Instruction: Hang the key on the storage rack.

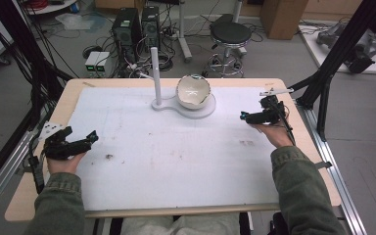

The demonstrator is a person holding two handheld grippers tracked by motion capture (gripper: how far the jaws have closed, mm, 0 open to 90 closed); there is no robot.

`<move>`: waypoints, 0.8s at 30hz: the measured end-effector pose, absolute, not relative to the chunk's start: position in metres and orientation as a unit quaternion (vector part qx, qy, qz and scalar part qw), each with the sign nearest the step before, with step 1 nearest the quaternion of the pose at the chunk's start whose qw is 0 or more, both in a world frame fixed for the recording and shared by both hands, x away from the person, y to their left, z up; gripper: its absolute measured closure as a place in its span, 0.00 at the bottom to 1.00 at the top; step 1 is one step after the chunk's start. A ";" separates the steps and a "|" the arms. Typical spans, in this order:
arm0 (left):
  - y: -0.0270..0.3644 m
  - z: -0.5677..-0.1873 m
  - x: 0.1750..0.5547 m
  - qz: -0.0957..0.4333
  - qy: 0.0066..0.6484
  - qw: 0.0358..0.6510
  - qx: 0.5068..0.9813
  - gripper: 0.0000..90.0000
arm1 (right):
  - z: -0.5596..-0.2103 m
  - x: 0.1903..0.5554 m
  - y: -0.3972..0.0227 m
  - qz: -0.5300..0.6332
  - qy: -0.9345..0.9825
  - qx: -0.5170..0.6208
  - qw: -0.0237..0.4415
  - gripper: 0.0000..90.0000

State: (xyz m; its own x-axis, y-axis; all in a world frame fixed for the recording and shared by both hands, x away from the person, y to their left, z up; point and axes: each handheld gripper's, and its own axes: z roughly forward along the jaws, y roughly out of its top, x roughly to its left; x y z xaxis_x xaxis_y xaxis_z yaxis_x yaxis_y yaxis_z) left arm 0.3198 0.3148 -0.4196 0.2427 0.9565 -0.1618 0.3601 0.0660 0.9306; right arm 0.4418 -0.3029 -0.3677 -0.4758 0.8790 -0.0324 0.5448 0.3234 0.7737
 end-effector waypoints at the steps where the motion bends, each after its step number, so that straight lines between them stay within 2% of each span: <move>1: 0.315 -0.420 0.320 0.301 0.537 0.495 0.613 0.02 | -0.367 0.444 -0.304 0.359 0.780 0.459 0.229 0.01; 19: 0.315 -0.421 0.321 0.299 0.537 0.494 0.615 0.02 | -0.365 0.478 -0.293 0.302 0.825 0.435 0.200 0.01; 24: 0.315 -0.420 0.321 0.299 0.537 0.493 0.616 0.02 | -0.375 0.485 -0.291 0.280 0.837 0.431 0.186 0.01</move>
State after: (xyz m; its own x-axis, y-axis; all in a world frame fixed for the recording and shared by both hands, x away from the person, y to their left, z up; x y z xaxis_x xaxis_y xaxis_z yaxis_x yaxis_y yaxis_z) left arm 0.3209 0.3154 -0.4204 0.2445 0.9562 -0.1607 0.3666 0.0622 0.9283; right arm 0.4854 -0.2909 -0.3754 -0.5591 0.8262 -0.0693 0.6182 0.4711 0.6293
